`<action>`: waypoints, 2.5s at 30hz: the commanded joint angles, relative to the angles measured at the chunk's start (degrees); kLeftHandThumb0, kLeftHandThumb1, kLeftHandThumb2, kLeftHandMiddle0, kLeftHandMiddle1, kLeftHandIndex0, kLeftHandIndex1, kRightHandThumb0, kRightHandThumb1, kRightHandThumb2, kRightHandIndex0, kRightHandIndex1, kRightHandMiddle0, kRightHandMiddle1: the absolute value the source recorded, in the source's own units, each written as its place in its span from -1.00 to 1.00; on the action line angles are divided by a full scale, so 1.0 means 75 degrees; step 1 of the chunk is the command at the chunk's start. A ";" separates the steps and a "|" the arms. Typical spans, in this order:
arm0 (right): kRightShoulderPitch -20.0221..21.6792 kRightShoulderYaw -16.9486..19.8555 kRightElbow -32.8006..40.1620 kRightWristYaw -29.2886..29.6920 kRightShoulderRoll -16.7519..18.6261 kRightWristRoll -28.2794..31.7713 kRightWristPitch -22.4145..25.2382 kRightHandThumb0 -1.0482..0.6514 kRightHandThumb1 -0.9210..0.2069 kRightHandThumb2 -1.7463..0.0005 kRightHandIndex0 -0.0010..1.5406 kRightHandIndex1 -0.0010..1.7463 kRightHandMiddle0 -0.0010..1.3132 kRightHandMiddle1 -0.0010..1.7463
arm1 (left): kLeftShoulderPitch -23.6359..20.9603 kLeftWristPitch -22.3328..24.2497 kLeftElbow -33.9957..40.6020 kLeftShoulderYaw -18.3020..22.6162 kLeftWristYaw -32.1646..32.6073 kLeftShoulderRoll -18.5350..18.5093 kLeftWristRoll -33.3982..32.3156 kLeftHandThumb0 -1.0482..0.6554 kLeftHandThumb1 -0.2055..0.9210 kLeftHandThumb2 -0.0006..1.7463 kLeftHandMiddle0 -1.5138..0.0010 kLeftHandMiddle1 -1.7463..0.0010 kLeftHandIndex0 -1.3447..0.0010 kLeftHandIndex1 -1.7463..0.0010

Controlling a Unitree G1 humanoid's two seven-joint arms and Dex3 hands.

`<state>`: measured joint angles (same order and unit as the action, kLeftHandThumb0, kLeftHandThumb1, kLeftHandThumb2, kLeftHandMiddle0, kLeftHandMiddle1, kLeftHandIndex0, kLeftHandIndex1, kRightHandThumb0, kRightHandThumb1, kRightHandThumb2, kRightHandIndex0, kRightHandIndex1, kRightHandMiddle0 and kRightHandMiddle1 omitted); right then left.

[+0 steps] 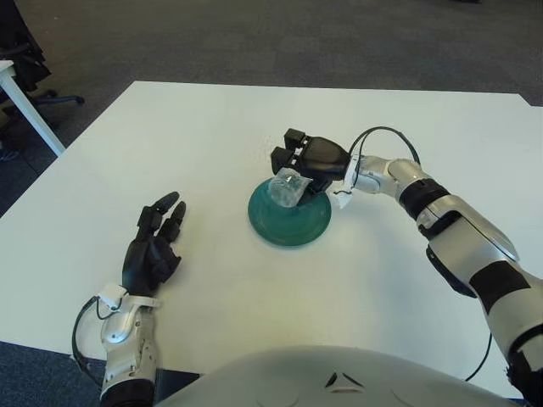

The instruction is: Put the bottle into the plate.

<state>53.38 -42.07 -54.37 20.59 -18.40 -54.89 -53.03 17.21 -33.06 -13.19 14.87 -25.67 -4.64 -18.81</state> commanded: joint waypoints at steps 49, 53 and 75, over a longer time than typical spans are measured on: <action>-0.0455 0.0135 0.0880 -0.0246 -0.0275 0.0040 -0.0186 -0.30 -1.00 0.23 0.35 1.00 0.33 1.00 | 0.0081 0.0151 -0.0237 -0.0547 0.0643 0.0465 0.0455 -0.83 1.00 0.11 0.62 1.00 1.00 0.15; -0.0457 0.0124 0.0890 -0.0235 -0.0291 0.0003 -0.0138 -0.31 -0.99 0.23 0.39 1.00 0.37 1.00 | 0.0061 0.0163 -0.0248 -0.0536 0.0640 0.0452 0.0446 -0.83 1.00 0.11 0.62 1.00 1.00 0.15; -0.1021 0.0542 0.1335 -0.2003 -0.0592 0.1334 -0.0684 -0.96 -1.00 0.06 -0.87 -0.62 -0.93 -0.43 | 0.0040 0.0171 -0.0267 -0.0522 0.0632 0.0437 0.0434 -0.83 1.00 0.11 0.62 1.00 1.00 0.15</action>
<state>46.65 -39.18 -46.86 6.60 -20.82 -45.88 -57.10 17.00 -33.23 -11.78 12.34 -21.43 -3.24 -15.27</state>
